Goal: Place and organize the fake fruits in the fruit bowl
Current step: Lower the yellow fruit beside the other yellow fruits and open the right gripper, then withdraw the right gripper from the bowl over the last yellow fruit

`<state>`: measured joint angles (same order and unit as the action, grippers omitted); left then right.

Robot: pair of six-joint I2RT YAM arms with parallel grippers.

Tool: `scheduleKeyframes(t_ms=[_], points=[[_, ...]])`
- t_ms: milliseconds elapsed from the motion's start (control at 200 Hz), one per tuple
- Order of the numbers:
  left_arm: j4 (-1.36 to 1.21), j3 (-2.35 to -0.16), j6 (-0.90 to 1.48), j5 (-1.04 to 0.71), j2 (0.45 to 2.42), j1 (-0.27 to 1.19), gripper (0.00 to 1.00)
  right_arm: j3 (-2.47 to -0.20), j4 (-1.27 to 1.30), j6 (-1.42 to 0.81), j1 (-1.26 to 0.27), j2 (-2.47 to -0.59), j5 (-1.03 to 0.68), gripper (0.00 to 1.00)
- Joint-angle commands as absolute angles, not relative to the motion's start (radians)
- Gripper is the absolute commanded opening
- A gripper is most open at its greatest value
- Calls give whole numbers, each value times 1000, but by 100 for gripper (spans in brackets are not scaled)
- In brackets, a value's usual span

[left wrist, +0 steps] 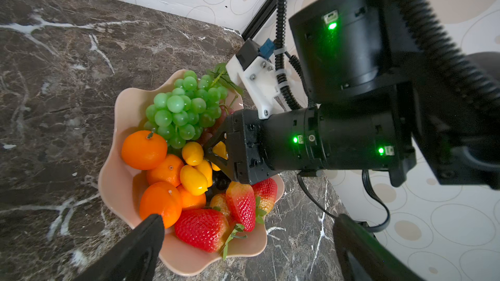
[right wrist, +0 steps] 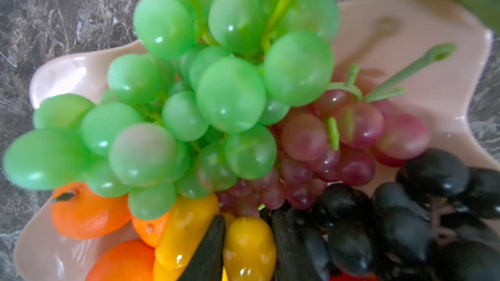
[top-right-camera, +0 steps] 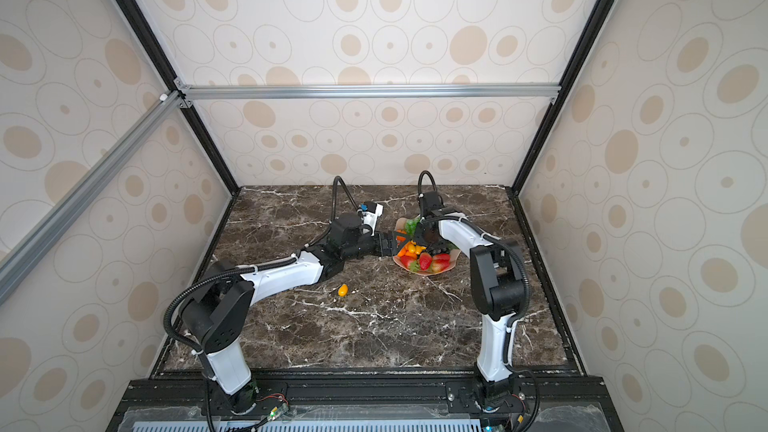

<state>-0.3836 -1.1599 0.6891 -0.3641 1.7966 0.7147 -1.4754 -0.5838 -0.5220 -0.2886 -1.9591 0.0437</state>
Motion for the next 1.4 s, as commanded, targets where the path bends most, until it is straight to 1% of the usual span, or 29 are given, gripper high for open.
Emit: scheduleKeyframes(t_ms=[0, 175, 470, 660, 810, 1005, 1130, 1395], points=[[-387, -1164, 666, -356, 1786, 724, 98, -1498, -607, -514, -285, -1958, 46, 32], [-389, -1161, 667, -361, 1784, 724, 98, -1487, -606, -511, -285, -1936, 47, 37], [-385, -1154, 662, -358, 1774, 725, 98, -1483, -604, -501, -286, -1900, 54, 41], [-372, -1126, 649, -333, 1734, 724, 98, -1420, -566, -502, -286, -1823, 72, 45], [-356, -1100, 630, -305, 1698, 724, 98, -1351, -519, -499, -285, -1745, 84, 49], [-323, -1075, 604, -261, 1643, 723, 98, -1285, -489, -497, -285, -1657, 69, 50], [-309, -1041, 580, -228, 1597, 720, 98, -1258, -468, -471, -319, -1612, 75, 52], [-320, -898, 592, -178, 1445, 684, 98, -1244, -444, -464, -415, -1565, 60, 52]])
